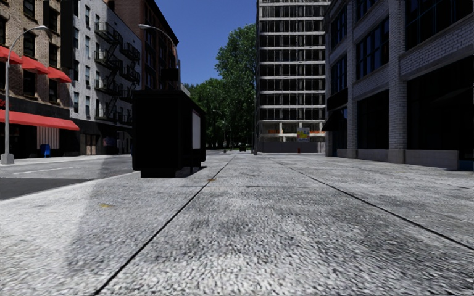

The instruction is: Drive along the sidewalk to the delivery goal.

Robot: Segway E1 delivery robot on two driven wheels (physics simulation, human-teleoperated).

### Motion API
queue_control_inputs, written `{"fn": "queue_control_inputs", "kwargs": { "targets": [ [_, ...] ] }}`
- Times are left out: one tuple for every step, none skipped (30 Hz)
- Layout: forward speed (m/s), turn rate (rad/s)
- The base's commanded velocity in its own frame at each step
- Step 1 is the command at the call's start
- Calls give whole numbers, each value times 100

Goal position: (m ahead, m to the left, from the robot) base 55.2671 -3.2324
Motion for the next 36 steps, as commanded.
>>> {"fn": "queue_control_inputs", "kwargs": {
  "targets": [
    [200, 0],
    [200, 0],
    [200, 0],
    [200, 0],
    [200, 0],
    [200, 0],
    [200, 0],
    [200, 0],
    [200, 0],
    [200, 0],
    [200, 0],
    [200, 0],
    [200, 0],
    [200, 0],
    [200, 0],
    [199, 0],
    [199, 0],
    [199, 0],
    [199, 0],
    [199, 0],
    [199, 0],
    [199, 0],
    [199, 0],
    [199, 0],
    [200, 0],
    [200, 0],
    [200, 0],
    [200, 0],
    [200, 0],
    [200, 0],
    [200, 0],
    [200, 0],
    [200, 0],
    [200, 0],
    [200, 0],
    [200, 0]
  ]
}}
